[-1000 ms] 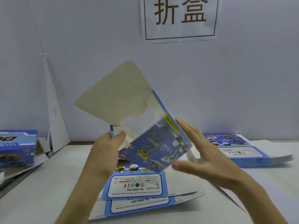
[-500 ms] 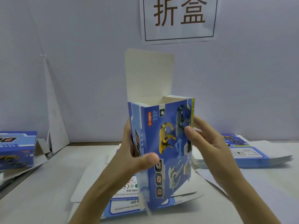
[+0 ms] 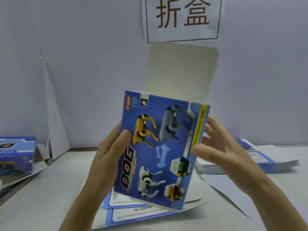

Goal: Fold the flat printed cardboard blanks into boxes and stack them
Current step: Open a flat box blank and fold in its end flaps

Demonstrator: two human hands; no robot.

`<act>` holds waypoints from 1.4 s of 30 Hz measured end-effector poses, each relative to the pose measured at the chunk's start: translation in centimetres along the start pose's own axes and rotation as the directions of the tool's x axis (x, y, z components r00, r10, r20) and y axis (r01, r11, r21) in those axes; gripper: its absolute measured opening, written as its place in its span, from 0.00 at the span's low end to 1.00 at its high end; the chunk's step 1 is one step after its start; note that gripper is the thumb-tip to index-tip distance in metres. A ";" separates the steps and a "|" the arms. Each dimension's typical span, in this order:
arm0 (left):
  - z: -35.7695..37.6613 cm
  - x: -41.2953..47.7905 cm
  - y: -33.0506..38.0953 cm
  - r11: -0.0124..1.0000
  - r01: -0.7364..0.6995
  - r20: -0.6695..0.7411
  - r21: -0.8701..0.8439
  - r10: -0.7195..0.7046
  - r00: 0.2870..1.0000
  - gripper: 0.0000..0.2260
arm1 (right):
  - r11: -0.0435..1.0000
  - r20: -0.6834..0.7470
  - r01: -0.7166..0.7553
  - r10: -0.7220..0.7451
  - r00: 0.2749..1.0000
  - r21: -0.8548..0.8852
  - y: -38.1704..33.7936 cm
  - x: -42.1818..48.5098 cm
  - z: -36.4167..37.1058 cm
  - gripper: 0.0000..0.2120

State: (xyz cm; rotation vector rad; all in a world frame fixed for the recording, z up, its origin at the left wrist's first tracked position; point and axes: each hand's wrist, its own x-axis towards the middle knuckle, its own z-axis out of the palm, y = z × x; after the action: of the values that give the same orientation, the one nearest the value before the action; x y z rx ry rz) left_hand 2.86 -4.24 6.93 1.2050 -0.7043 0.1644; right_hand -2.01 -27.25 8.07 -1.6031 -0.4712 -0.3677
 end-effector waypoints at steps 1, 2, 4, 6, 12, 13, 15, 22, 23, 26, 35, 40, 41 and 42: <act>0.1 0.1 -0.1 0.997 -0.038 -0.030 0.073 0.041 0.999 0.19 | 1.000 0.010 -0.019 0.019 1.000 -0.003 0.1 0.0 0.4 0.39; 0.2 0.2 -0.2 0.974 -0.090 -0.077 0.207 0.108 0.991 0.19 | 0.999 -0.014 -0.028 0.028 1.000 -0.020 0.3 0.1 0.8 0.38; 0.6 0.4 -0.2 0.812 -0.173 -0.081 0.557 0.261 0.962 0.25 | 0.996 -0.118 -0.016 0.006 0.993 -0.082 0.8 0.2 2.0 0.37; 1.0 0.1 -0.6 0.697 -0.187 0.033 0.693 0.228 0.973 0.38 | 0.993 -0.151 0.032 -0.048 0.987 -0.110 1.1 0.4 3.1 0.37; 1.5 -0.4 -0.3 0.807 -0.040 0.045 0.590 0.016 0.999 0.49 | 0.997 0.117 0.049 -0.056 0.992 0.062 0.9 -0.1 4.3 0.29; 1.4 -0.4 -0.4 0.780 -0.039 0.054 0.624 0.007 0.999 0.46 | 0.996 0.126 0.044 -0.054 0.991 0.081 0.9 -0.2 4.3 0.29; 1.5 -0.4 -0.7 0.699 -0.049 0.080 0.714 -0.012 0.997 0.39 | 0.998 0.116 0.032 -0.039 0.992 0.061 0.8 -0.2 4.4 0.29; 3.0 -0.7 -1.3 0.225 -0.464 0.433 0.857 0.172 0.885 0.32 | 0.957 -0.153 -0.088 0.134 0.979 0.276 1.1 0.7 3.2 0.34; 2.6 -0.7 -1.2 0.216 -0.478 0.443 0.852 0.189 0.876 0.33 | 0.959 -0.233 -0.078 0.144 0.962 0.274 1.1 0.8 2.9 0.32; 1.6 -0.5 -0.5 0.351 -0.403 0.351 0.845 0.203 0.914 0.44 | 0.977 -0.415 -0.011 0.101 0.904 0.214 0.8 1.0 2.1 0.15; -0.5 0.0 -0.7 0.477 -0.362 0.306 0.801 0.194 0.932 0.55 | 0.995 -0.289 0.101 -0.089 0.953 0.026 0.2 0.7 0.5 0.03; -0.2 -0.1 -0.8 0.646 -0.237 0.220 0.726 0.108 0.969 0.59 | 0.997 -0.323 0.080 -0.083 0.943 -0.023 -0.2 0.3 -0.1 0.21; -0.3 -0.2 -0.4 0.646 -0.196 0.206 0.738 0.061 0.977 0.60 | 0.998 -0.314 0.070 -0.069 0.947 -0.009 -0.3 0.3 -0.3 0.20; -0.3 -0.5 0.0 0.641 -0.192 0.209 0.743 0.050 0.977 0.62 | 0.998 -0.303 0.065 -0.060 0.951 0.005 -0.7 0.2 -0.4 0.21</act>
State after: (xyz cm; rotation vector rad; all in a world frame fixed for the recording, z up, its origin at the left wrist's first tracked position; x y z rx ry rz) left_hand 2.62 -3.81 6.60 2.0110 -0.9069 0.5205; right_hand -2.16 -27.55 8.81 -1.4874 -0.2886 -0.6460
